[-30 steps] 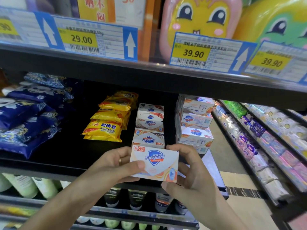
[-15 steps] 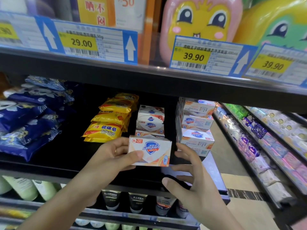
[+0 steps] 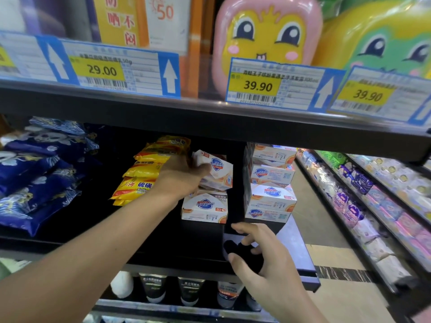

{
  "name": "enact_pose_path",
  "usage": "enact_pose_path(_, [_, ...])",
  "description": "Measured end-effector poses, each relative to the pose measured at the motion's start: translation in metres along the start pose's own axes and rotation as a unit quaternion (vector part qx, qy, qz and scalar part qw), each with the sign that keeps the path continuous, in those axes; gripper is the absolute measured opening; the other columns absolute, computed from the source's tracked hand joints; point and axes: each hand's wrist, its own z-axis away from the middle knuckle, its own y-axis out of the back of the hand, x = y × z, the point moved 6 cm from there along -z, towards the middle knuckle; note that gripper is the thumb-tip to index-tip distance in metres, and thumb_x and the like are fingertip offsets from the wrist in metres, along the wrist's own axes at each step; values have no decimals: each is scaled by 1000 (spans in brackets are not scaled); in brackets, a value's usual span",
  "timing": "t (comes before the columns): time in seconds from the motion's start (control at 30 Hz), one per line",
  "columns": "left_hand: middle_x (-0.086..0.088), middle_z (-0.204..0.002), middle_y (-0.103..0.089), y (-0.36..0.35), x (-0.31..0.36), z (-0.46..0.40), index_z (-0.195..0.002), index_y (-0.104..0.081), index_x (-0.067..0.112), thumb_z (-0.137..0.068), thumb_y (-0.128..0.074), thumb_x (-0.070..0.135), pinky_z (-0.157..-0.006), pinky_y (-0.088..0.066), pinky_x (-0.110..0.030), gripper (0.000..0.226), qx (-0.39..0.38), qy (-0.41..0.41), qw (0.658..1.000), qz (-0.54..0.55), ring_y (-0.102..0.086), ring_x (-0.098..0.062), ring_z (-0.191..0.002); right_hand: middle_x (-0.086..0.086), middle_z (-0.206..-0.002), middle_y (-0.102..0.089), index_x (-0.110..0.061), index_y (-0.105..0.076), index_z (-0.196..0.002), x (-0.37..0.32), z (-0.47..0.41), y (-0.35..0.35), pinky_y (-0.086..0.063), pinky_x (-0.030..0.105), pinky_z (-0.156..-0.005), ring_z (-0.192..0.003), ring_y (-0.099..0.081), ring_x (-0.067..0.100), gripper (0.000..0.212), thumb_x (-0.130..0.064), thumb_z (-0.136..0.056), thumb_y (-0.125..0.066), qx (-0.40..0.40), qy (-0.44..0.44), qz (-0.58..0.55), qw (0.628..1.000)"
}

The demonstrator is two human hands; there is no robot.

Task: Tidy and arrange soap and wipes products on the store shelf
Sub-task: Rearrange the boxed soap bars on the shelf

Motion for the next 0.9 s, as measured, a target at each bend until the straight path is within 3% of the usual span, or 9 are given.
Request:
enact_pose_path(0.1, [-6,-117,-74,1,4,-7,-109,-64,25,-97,-67,49,-85,-52,-32,27,16,-16,994,-105,-70,-26,-101,-21,-119,-57,-48,-58,-125,0,1,1,-46,13,-86,-114,-57,11,45,-46,-82,-66,-5,-2,-9,1000])
enact_pose_path(0.2, [-5,-128,-67,-3,0,-8,-130,-56,19,-96,-65,57,-82,-41,-30,52,-15,-35,982,-188,-63,-29,-117,-20,-123,-58,-47,-60,-124,-1,1,2,-45,14,-88,-114,-57,12,43,-48,-81,-63,-2,-2,-17,1000])
enact_pose_path(0.3, [-3,-141,-59,-6,-6,-6,-146,-40,22,-94,-71,48,-86,-44,-30,66,-43,-35,972,-229,-58,-27,-127,-19,-125,-58,-48,-61,-122,-2,1,2,-46,15,-86,-113,-58,12,41,-48,-81,-62,-1,-2,-15,1000])
enact_pose_path(0.43, [-8,-148,-55,-8,-4,-6,-155,-27,21,-98,-69,38,-97,-52,-37,73,-22,-45,951,-306,-57,-31,-132,-19,-127,-58,-47,-60,-122,-1,1,0,-48,18,-86,-112,-58,13,41,-48,-81,-63,1,0,-5,1000])
enact_pose_path(0.57, [-9,-150,-54,-7,-10,-8,-153,-32,19,-99,-66,43,-97,-49,-35,68,-38,-38,948,-312,-54,-32,-135,-19,-128,-57,-48,-60,-122,-1,1,0,-48,16,-85,-113,-58,12,41,-49,-81,-62,5,3,-3,1000])
enact_pose_path(0.73, [-9,-161,-42,-13,-15,-9,-162,-20,16,-105,-57,44,-101,-44,-33,74,-59,-26,947,-316,-46,-31,-143,-20,-129,-57,-48,-60,-122,-2,1,0,-48,14,-86,-114,-58,11,41,-49,-81,-62,3,4,-1,1000])
enact_pose_path(0.83, [-9,-158,-45,-18,-18,-11,-157,-31,15,-105,-57,40,-89,-36,-27,63,-72,-22,954,-291,-48,-29,-140,-21,-130,-56,-47,-60,-122,-2,2,-1,-48,14,-86,-114,-58,10,41,-50,-81,-61,0,6,1,1000])
enact_pose_path(0.9, [-8,-156,-47,-17,-20,-12,-154,-36,16,-105,-59,39,-90,-37,-27,58,-78,-21,959,-271,-50,-29,-138,-21,-130,-56,-48,-60,-121,-2,1,-1,-48,14,-86,-114,-58,10,40,-50,-81,-61,-2,8,3,1000])
